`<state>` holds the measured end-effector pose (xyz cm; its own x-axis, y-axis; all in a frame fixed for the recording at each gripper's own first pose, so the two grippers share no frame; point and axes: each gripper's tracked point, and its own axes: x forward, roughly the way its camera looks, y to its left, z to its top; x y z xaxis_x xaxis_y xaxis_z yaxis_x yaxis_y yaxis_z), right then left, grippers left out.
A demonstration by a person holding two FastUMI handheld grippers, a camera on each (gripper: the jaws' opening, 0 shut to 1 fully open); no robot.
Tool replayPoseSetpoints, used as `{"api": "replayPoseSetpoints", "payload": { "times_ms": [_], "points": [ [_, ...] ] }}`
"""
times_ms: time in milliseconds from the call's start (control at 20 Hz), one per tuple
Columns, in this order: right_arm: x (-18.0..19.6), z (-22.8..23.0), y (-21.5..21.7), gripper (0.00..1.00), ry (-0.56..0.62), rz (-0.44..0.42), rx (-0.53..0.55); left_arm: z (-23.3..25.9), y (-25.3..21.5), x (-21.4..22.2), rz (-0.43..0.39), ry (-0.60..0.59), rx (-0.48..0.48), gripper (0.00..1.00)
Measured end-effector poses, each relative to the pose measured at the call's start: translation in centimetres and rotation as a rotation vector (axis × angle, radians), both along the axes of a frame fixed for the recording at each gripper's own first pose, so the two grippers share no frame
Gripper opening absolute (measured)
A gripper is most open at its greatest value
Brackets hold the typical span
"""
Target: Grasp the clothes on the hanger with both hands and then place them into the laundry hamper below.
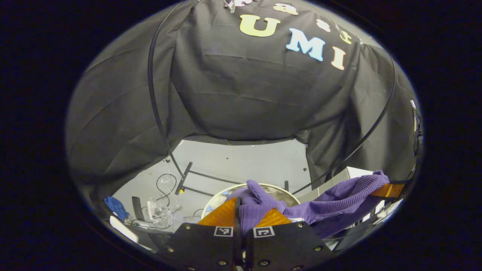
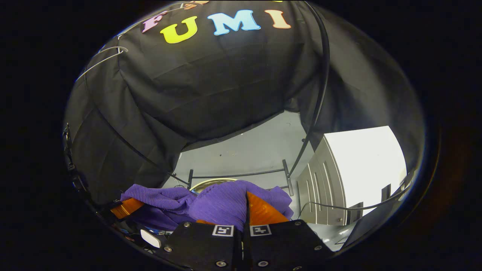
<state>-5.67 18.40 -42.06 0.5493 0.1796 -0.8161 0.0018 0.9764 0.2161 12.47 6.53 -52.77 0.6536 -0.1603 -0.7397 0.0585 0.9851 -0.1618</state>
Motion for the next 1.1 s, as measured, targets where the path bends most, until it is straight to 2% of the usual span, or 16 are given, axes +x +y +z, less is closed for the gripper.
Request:
{"api": "replayPoseSetpoints", "payload": {
  "times_ms": [450,650,700,750,900,1000,1100],
  "points": [
    [-1.1,-0.4,1.3,0.05,0.042,0.047,-0.051,-0.4,0.6,-0.9,-0.015,-0.005,0.014,0.04],
    [-1.5,-0.4,2.3,0.07,0.049,0.124,-0.099,-0.8,0.5,-1.3,-0.017,0.004,0.004,0.05],
    [-1.8,-0.5,2.4,0.08,0.053,0.143,-0.106,-1.0,0.5,-1.3,-0.020,0.004,-0.001,0.01],
    [-2.0,-0.5,2.6,0.11,0.057,0.156,-0.110,-1.0,0.5,-1.7,-0.024,0.007,-0.006,0.07],
    [-2.5,-0.3,2.8,0.17,0.052,0.185,-0.123,-1.1,1.3,-2.1,-0.040,0.005,0.010,0.11],
    [-3.2,-0.3,3.5,0.29,0.074,0.191,-0.092,-0.6,1.5,-1.9,-0.044,-0.017,0.010,0.35],
    [-3.3,0.2,3.7,0.61,0.075,0.185,-0.076,0.0,1.4,-1.8,-0.057,-0.029,0.002,0.59]
  ]
}}
